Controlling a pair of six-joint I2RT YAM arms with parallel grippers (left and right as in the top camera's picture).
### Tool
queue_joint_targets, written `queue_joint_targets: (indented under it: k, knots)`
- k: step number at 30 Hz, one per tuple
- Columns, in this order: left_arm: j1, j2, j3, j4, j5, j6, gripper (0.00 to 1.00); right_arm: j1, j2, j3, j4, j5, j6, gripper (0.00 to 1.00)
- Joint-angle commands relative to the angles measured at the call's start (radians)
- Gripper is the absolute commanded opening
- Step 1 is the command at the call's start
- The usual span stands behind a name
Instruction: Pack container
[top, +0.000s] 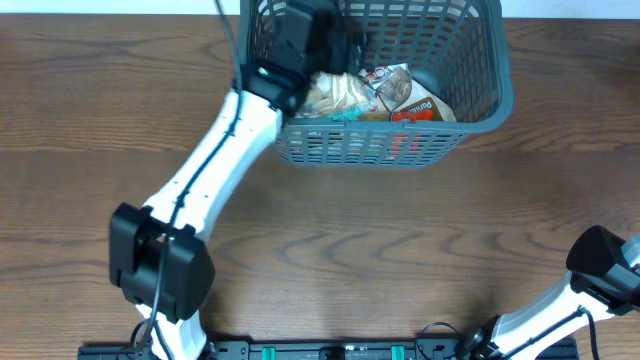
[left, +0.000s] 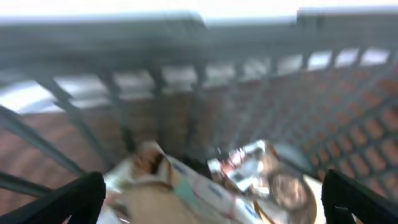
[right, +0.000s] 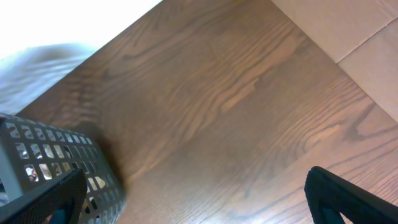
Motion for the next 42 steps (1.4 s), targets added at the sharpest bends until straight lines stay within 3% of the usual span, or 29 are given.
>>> queue_joint_targets:
  k: [1,11,14,21,34,42]
  knots:
    - [0.018,-0.069,0.100,-0.034,0.000,0.071,0.98,-0.003,0.001,-0.006,-0.002,-0.004,0.014,0.99]
    - [0.057,-0.288,0.177,-0.088,-0.017,0.104,0.99,-0.003,0.001,-0.006,-0.002,-0.005,0.014,0.99]
    - [0.102,-0.370,0.177,-0.150,-0.082,0.104,0.99,-0.003,0.001,-0.006,-0.002,-0.004,0.014,0.99]
    - [0.226,-0.560,0.177,-0.426,-0.241,0.138,0.99,-0.003,0.001,-0.006,-0.002,-0.004,0.014,0.99]
    - [0.269,-0.902,0.177,-0.799,-0.241,0.189,0.99,-0.003,0.001,-0.006,-0.002,-0.004,0.014,0.99]
    - [0.269,-1.079,0.177,-1.034,-0.237,0.063,0.98,-0.003,0.001,-0.006,-0.002,-0.004,0.014,0.99]
